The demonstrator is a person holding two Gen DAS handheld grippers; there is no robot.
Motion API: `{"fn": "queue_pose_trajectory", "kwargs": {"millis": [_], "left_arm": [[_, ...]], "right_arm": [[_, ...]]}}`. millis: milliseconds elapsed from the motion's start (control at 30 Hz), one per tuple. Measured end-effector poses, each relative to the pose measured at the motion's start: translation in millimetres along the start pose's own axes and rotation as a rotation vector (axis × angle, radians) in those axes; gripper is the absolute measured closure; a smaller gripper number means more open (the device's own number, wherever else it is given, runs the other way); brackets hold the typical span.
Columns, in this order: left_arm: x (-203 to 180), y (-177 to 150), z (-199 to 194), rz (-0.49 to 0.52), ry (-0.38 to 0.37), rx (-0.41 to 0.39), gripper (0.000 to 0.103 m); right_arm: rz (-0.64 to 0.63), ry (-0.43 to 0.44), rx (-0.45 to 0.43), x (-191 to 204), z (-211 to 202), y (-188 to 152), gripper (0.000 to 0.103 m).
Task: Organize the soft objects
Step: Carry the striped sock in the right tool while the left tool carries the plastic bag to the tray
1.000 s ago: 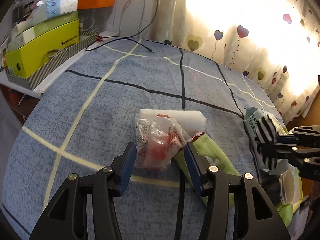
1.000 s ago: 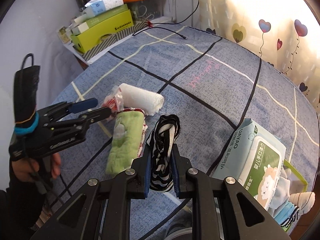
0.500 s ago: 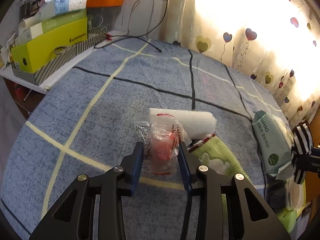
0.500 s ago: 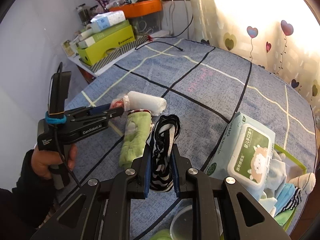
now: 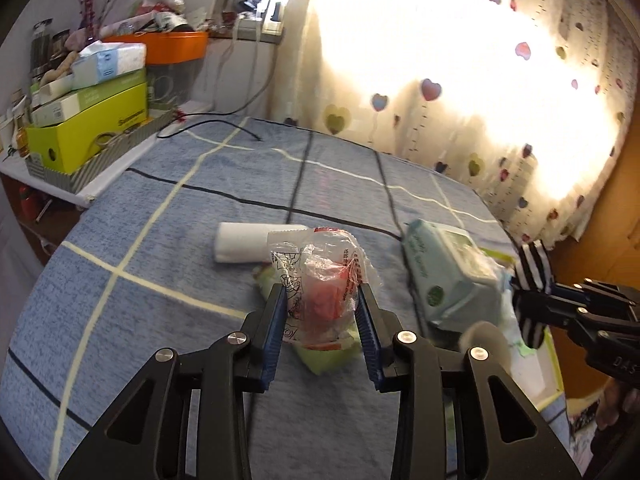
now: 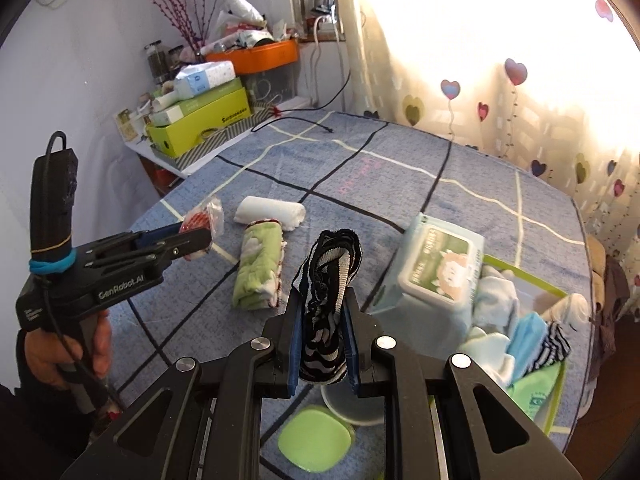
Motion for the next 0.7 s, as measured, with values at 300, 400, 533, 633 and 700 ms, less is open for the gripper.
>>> {"fn": "queue_pose_trajectory", "kwargs": {"millis": [300, 400, 533, 633, 700], "left_arm": [[-63, -9, -10, 0.095, -0.092, 0.008, 0.067], [-80, -14, -13, 0.122, -0.118, 0.015, 0.067], [-102, -17, -17, 0.153, -0.152, 0.017, 0.067], [-118, -18, -19, 0.174, -0.177, 0.015, 0.067], [-129, -19, -19, 0.188, -0.192, 0.019, 0.067]], "right_arm": [[0.048, -0.059, -0.040, -20, -34, -29, 0.086], [0.071, -0.084, -0.051, -30, -43, -38, 0.086], [0.109, -0.106, -0.063, -44, -55, -49, 0.086], [0.125, -0.123, -0.071, -52, -64, -54, 0.086], [0.133, -0.135, -0.075, -58, -69, -58, 0.086]]}}
Point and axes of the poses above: each gripper's, at about its wrist camera, not at the fingertips, and z roughly the way its jaws point, x to its left, y to its top, the point moved 8 cm from there along z, roughly the way its jaws point, and after that the axes turned 3 degrees about -x, right-handed, at the moved point
